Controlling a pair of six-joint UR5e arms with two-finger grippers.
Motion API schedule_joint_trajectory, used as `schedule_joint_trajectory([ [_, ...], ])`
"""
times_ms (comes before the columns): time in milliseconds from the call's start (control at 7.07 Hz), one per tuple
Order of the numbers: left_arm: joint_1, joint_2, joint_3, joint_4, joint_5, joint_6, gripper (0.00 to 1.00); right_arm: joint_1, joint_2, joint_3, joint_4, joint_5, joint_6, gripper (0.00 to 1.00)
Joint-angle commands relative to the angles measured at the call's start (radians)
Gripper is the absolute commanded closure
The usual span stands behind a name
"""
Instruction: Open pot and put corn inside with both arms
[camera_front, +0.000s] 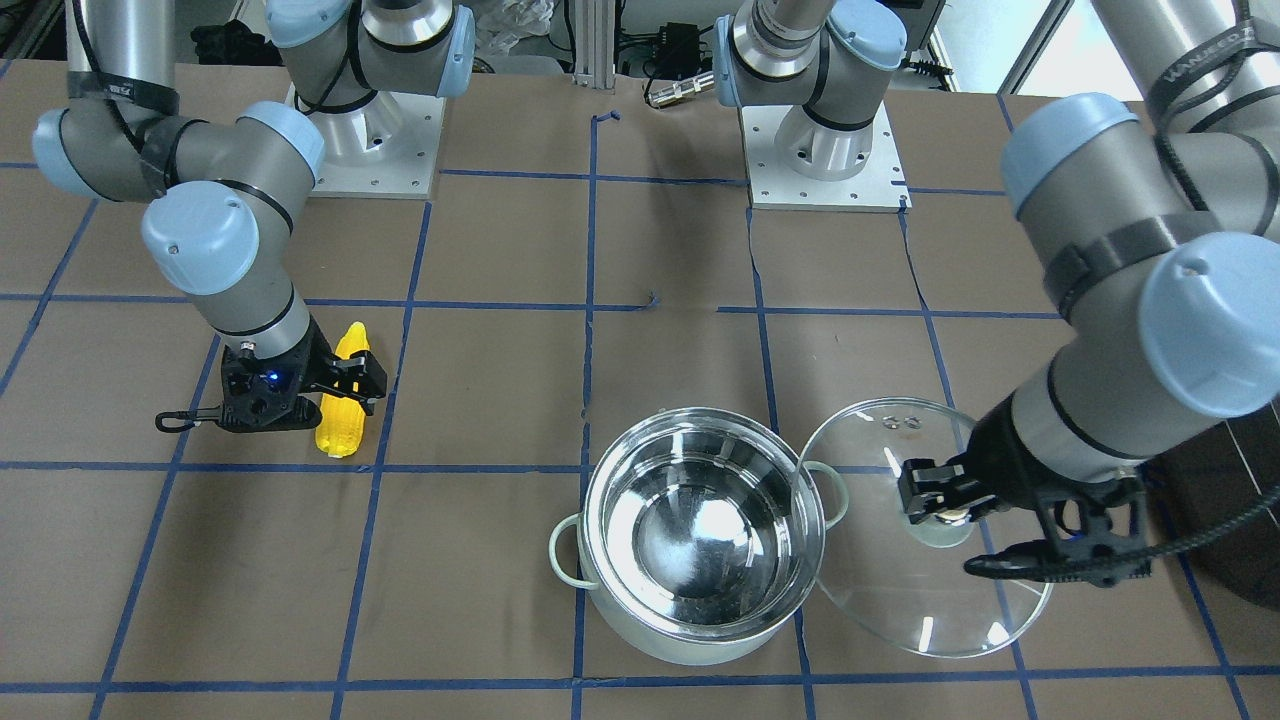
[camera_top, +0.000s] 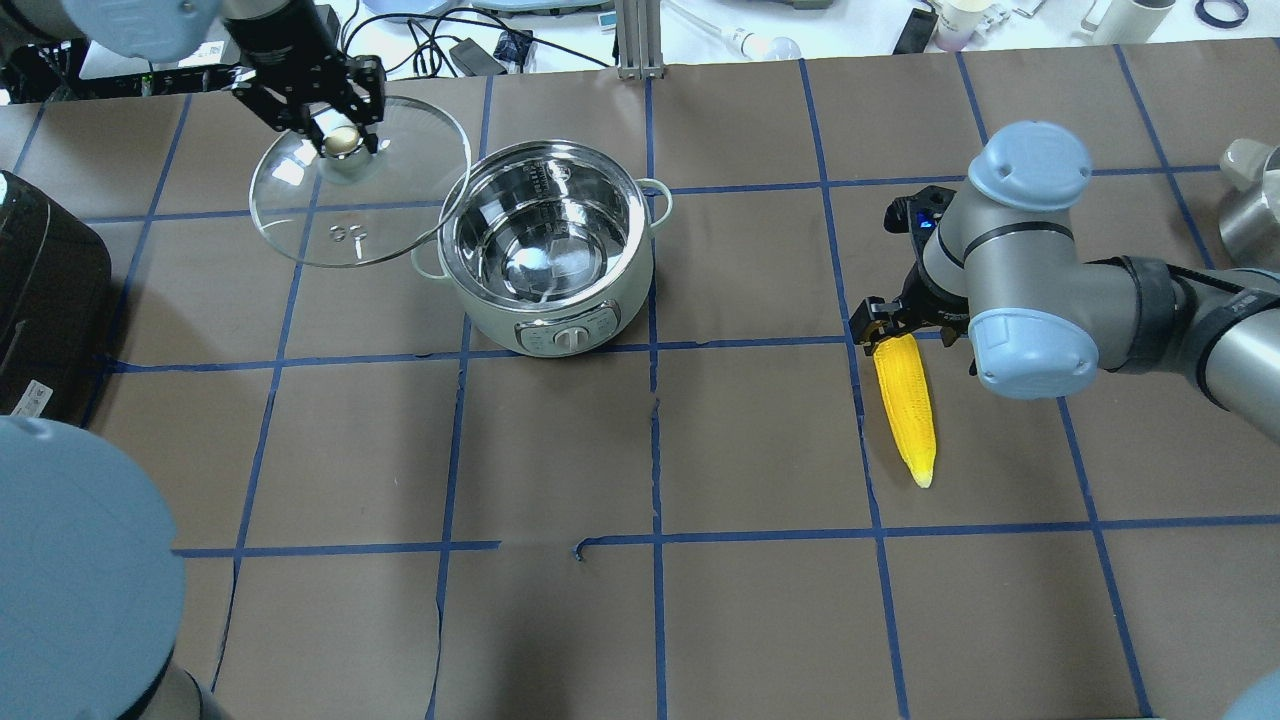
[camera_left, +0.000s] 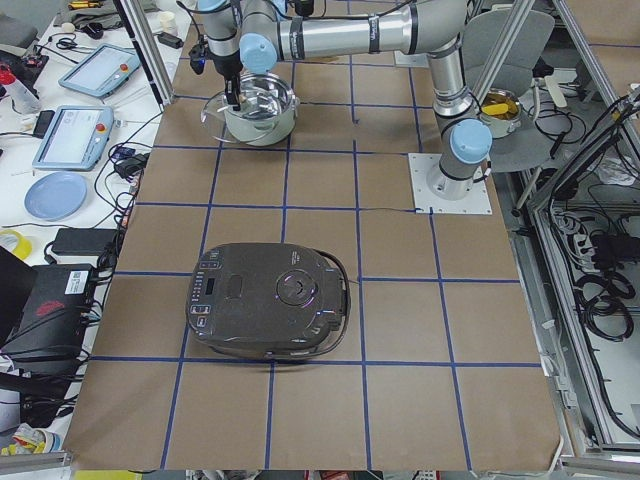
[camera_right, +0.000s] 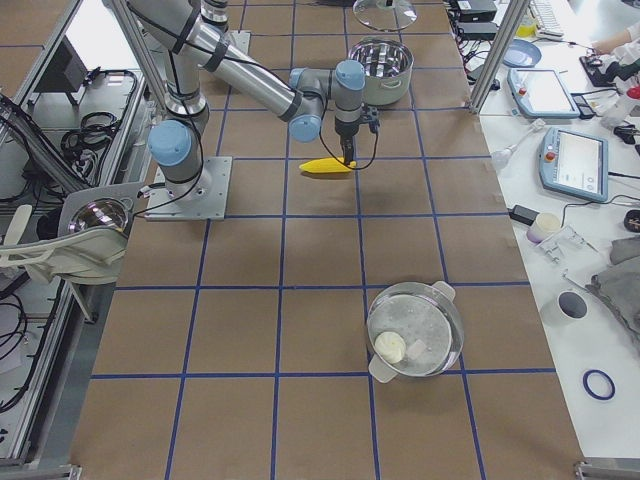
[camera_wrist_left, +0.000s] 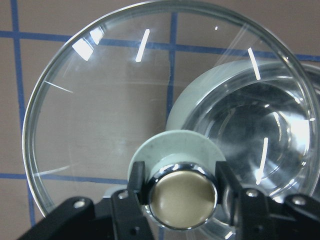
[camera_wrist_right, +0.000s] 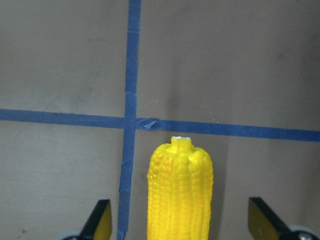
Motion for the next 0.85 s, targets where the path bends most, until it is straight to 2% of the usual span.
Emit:
schedule_joint_trajectory([
  [0,0.137,0.004,-0.106,0.041,0.007,0.211,1.0,0.0,0.041,0.056,-0.096,-0.003,-0.012,0.06],
  [141,0.148,0.004,-0.163,0.085,0.023,0.253,1.0,0.0,0.045,0.073,-0.115,-0.003,-0.047,0.06],
  [424,0.191,0.034,-0.36,0.318,0.033,0.342,1.0,0.0,0.045,0.112,-0.161,-0.003,-0.072,0.06],
  [566,0.203,0.05,-0.452,0.396,0.033,0.344,1.0,0.0,0.045,0.112,-0.167,-0.005,-0.073,0.13],
  [707,0.211,0.061,-0.538,0.481,0.031,0.345,1.0,-0.001,0.045,0.11,-0.169,-0.002,-0.073,0.28],
])
